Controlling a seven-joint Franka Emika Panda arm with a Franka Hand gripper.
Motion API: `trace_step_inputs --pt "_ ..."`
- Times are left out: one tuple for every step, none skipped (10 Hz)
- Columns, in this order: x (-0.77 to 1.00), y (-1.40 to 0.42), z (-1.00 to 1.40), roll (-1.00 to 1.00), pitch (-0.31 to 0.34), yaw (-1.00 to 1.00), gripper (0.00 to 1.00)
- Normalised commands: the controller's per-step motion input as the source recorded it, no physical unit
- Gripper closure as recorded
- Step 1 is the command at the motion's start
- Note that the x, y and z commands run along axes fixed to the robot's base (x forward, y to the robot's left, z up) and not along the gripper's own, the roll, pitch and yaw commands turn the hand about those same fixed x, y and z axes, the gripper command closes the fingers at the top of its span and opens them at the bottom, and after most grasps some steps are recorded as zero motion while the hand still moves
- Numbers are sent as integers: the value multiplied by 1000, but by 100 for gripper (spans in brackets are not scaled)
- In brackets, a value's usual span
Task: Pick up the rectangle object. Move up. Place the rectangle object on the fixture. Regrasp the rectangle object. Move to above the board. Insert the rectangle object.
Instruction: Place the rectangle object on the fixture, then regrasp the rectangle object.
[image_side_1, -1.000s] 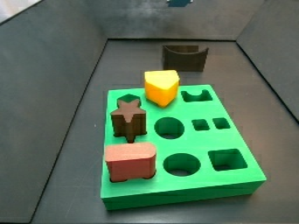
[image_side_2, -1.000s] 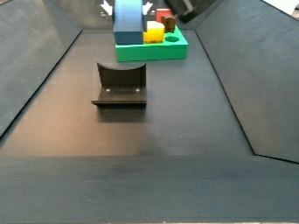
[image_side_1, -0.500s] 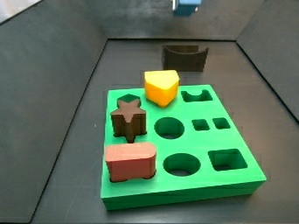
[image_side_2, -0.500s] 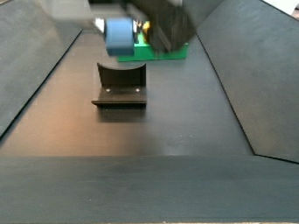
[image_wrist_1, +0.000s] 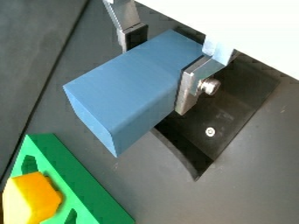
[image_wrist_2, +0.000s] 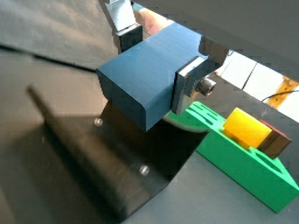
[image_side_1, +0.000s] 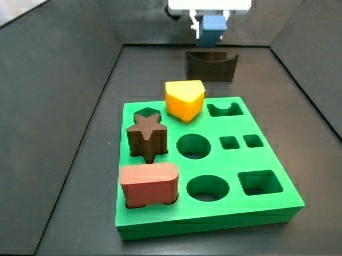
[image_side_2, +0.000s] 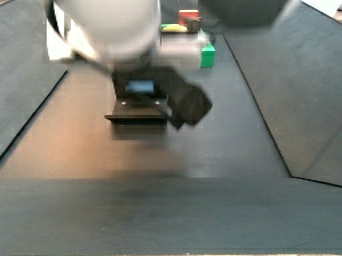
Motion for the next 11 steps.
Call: trace_step_inputs --pt "174 108 -1000 -302 71 -92 100" --pt "180 104 -1000 -219 62 -97 100" --pt "180 107 -1000 -194 54 -102 100" --pt "154 102 -819 -175 40 -108 100" --pt "122 92 -613 -146 30 -109 100" --pt "91 71 -610 -124 23 -97 100" --pt "86 68 -611 -122 23 -95 100" --pt "0 -500 -167 0 0 0 100" --pt "0 0 0 0 0 0 0" --pt "0 0 1000 -35 39 20 0" --pt "-8 -1 1000 -29 45 25 0"
